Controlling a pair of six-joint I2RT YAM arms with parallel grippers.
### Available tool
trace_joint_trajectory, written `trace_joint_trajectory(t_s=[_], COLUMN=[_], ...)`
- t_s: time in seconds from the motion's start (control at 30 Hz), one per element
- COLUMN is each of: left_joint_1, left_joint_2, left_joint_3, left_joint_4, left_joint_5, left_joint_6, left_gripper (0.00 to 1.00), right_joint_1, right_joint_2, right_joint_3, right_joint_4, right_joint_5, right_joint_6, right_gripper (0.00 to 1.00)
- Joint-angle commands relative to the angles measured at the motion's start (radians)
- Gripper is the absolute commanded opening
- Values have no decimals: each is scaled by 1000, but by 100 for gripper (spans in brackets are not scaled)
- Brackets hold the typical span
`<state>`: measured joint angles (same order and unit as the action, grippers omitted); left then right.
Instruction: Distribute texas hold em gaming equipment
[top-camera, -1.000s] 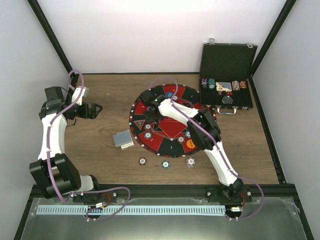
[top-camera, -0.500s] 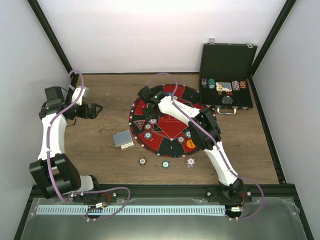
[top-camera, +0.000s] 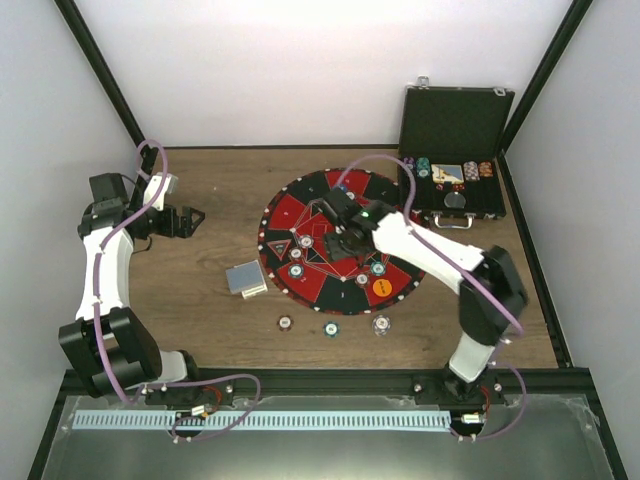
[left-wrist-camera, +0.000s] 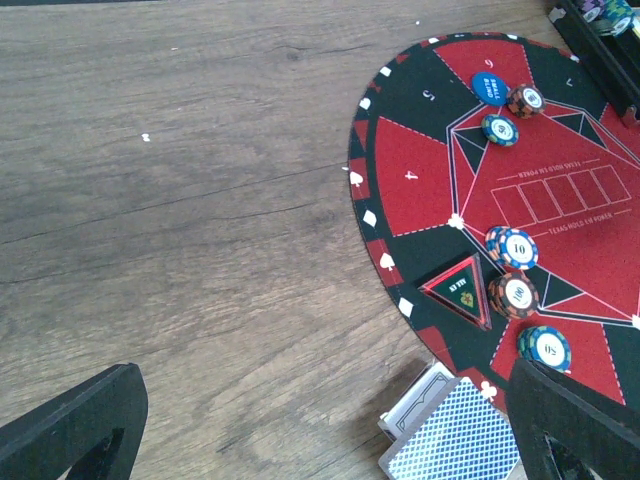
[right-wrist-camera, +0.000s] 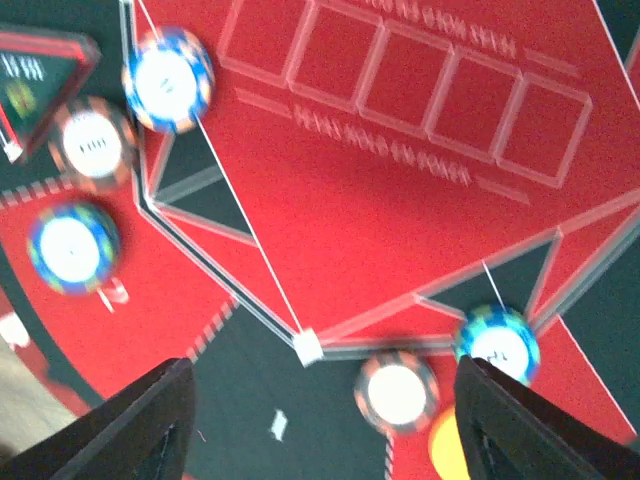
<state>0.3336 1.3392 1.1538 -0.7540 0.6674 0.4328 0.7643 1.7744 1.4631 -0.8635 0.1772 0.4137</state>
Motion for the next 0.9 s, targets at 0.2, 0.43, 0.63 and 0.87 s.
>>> trace_joint_trajectory(t_s=[0.2, 0.43, 0.63, 0.87], left_joint_1=[5, 5, 5, 5], left_joint_2=[-22, -17, -17, -14], left_joint_3=[-2, 2, 4, 10], left_joint_4=[5, 3, 2, 3], left_joint_5=[28, 33, 27, 28], left_joint_6=[19, 17, 18, 15], left_gripper=[100, 100, 100, 100], right_joint_1=[85, 149, 179, 180], right_joint_2=[-409, -496, -469, -450], right_joint_3=[-493, -644, -676, -698], right_joint_4=[-73, -44, -20, -9], right_joint_5=[-8, -75, -82, -65], right_joint_6=[283, 384, 395, 394], right_gripper=[80, 79, 74, 67])
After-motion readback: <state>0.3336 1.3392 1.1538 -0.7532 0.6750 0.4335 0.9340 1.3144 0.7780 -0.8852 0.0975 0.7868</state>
